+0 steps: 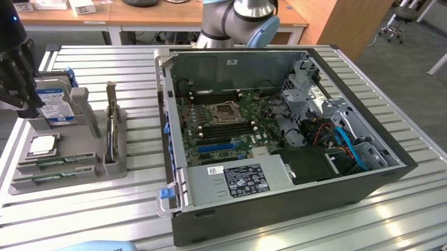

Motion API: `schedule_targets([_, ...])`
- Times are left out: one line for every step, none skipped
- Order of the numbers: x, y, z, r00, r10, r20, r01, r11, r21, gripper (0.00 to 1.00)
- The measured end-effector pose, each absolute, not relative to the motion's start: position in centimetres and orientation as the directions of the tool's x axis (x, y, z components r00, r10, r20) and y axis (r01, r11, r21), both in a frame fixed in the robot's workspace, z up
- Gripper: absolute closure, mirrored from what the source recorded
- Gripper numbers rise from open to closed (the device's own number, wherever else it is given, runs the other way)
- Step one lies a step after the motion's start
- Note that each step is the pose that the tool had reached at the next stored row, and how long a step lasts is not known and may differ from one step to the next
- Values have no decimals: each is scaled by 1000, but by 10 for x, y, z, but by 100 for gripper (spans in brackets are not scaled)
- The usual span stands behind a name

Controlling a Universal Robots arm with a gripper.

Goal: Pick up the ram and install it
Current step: 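Pick up the ram and move it above insertion slot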

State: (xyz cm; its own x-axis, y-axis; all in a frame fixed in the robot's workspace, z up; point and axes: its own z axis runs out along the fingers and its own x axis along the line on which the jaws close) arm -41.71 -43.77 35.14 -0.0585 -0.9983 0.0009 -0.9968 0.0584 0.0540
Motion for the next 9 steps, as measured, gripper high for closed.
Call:
schedule_targets([-417, -438, 350, -58, -998, 1, -997, 58, 54, 71])
schedule_targets([-417, -438, 349, -58, -998, 1, -997, 58, 54, 71])
schedule_targets([-417, -438, 348, -58, -998, 1, -997, 57, 54, 71])
schedule_targets([-417, -438, 347, -57, -998, 1, -997, 57, 54, 71])
schedule_targets([-417, -438, 346, -57, -998, 1, -997, 57, 54, 71])
schedule_targets([-417, -438, 345, -57, -998, 1, -997, 57, 54, 71])
schedule_targets([-417, -438, 345, -57, -998, 1, -997, 57, 54, 71])
schedule_targets([-417, -438, 344, -57, -998, 1, -997, 57, 54, 71])
schedule_targets([-417, -438, 344, -57, -998, 1, -997, 57, 54, 71])
